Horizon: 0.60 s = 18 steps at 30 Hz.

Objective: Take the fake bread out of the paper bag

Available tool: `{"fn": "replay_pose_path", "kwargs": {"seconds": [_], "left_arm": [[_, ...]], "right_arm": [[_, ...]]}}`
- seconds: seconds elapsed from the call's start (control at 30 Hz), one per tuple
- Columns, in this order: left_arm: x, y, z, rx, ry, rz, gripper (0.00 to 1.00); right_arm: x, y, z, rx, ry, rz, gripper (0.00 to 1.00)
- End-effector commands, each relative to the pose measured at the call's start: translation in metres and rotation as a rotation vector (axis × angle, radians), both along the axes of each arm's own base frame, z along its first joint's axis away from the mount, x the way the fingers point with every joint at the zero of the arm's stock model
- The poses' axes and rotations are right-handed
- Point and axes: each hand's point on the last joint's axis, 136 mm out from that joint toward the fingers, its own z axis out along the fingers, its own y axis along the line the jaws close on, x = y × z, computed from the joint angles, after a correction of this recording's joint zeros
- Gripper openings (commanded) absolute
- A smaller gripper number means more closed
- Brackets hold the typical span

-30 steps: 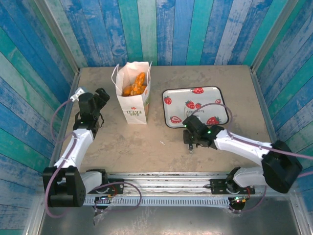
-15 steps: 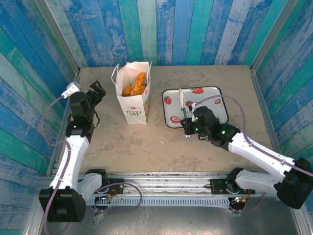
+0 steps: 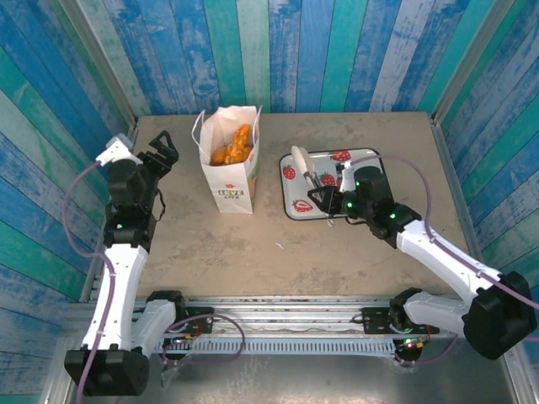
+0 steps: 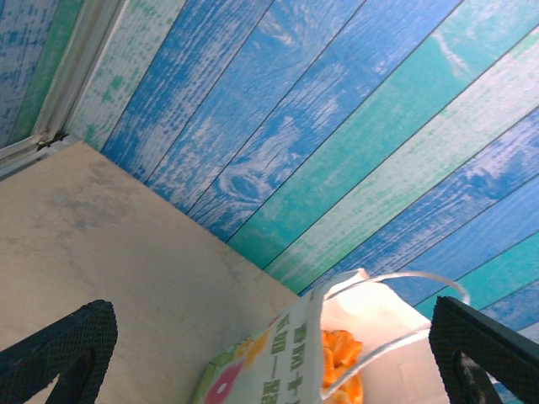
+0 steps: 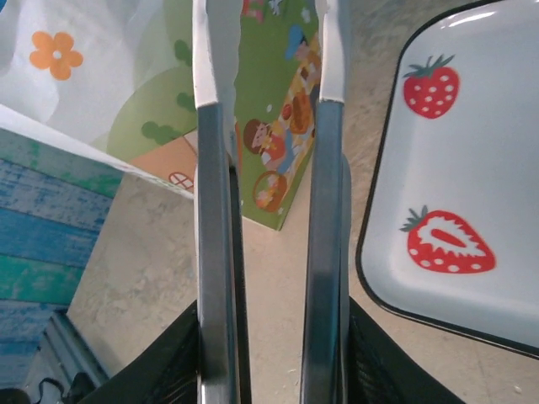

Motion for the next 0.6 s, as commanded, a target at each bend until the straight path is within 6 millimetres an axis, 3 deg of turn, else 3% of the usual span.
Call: {"fn": "replay_pose_path", "kwargs": {"seconds": [0.0, 0.27, 0.43, 0.57], "left_arm": [[-0.008, -0.009, 0.023, 0.01, -0.057, -0.057, 0.99], [-0.012, -0.022, 0.039, 0.048, -0.074, -0.129, 0.99], [-0.009, -0.045, 0.046, 0.121, -0.022, -0.265, 0.94], [0.001, -0.064, 0.038, 0.206, 0.066, -0.354, 0.94]], "right_arm": [[0.002, 0.012, 0.02, 0.082, -0.033, 0.053, 0.4], [0.0, 0.014, 0.019, 0.081, -0.012, 0.065, 0.35], [-0.003, 0.011, 0.021, 0.079, -0.007, 0.057, 0.33], [-0.006, 0.007, 0.02, 0.07, 0.002, 0.043, 0.32]]}}
